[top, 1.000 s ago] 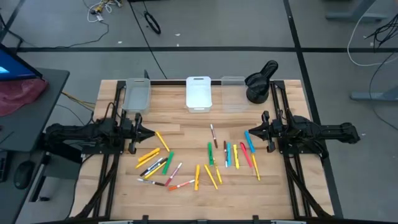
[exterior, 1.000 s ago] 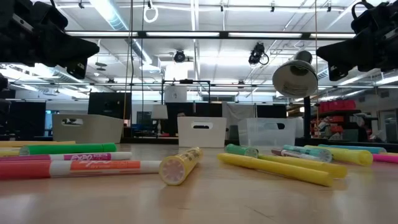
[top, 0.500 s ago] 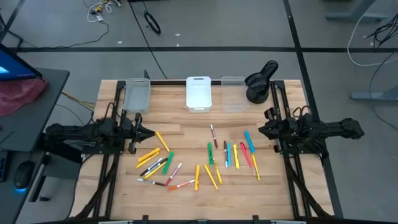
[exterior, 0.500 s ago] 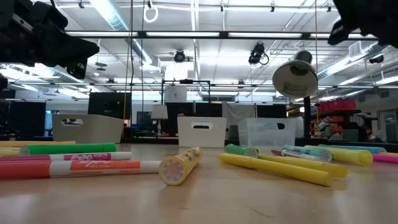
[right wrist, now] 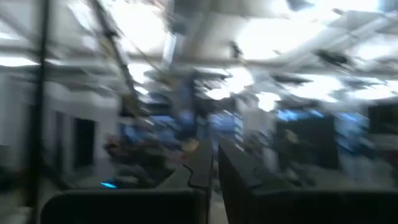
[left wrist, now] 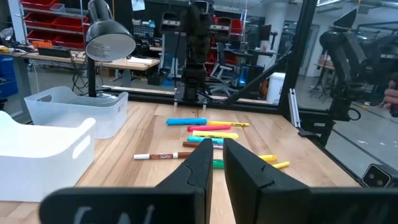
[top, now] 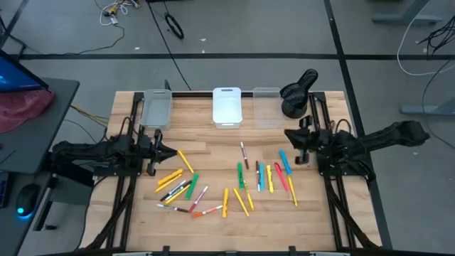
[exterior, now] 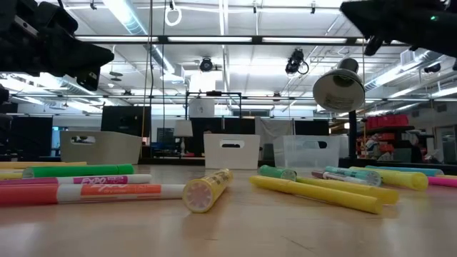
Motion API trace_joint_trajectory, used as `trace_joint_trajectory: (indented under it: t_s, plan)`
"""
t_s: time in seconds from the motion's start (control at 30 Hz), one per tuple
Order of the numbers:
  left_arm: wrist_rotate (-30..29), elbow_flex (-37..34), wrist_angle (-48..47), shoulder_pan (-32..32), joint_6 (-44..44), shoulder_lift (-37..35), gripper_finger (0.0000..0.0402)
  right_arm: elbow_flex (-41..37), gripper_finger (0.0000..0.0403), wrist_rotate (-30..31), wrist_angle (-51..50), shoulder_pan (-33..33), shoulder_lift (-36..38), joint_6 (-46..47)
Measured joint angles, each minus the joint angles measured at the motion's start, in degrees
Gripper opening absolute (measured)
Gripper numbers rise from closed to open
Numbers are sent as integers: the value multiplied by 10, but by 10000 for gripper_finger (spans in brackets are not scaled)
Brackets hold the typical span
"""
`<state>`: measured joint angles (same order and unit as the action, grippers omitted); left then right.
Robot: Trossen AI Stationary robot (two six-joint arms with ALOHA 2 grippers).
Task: Pick & Place Markers
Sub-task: Put the brown erase marker into the white bin
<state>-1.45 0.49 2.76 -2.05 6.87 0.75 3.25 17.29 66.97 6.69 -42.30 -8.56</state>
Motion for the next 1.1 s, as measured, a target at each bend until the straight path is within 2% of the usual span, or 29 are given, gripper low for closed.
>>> trace_joint_trajectory:
  t_s: [0.07, 0.2, 0.37, 0.47, 0.63, 0.77, 0.9, 1.1]
  plan:
    - [0, 0, 0, 0, 0, 0, 42, 7, 29, 25, 2, 0, -18, 1]
    - [0, 0, 0, 0, 0, 0, 42, 15, 29, 31, 6, -1, -32, 1]
    - [0, 0, 0, 0, 0, 0, 42, 50, 29, 23, -32, -3, -58, 102]
    - [0, 0, 0, 0, 0, 0, 42, 116, 29, 33, -142, 5, -105, 145]
    - [0, 0, 0, 0, 0, 0, 42, 264, 30, 96, -341, 12, -223, 188]
    - [0, 0, 0, 0, 0, 0, 42, 360, 46, 123, -466, 3, -311, 253]
    - [0, 0, 0, 0, 0, 0, 42, 439, 85, 108, -605, -15, -375, 349]
    - [0, 0, 0, 0, 0, 0, 41, 533, 160, 43, -832, -41, -463, 503]
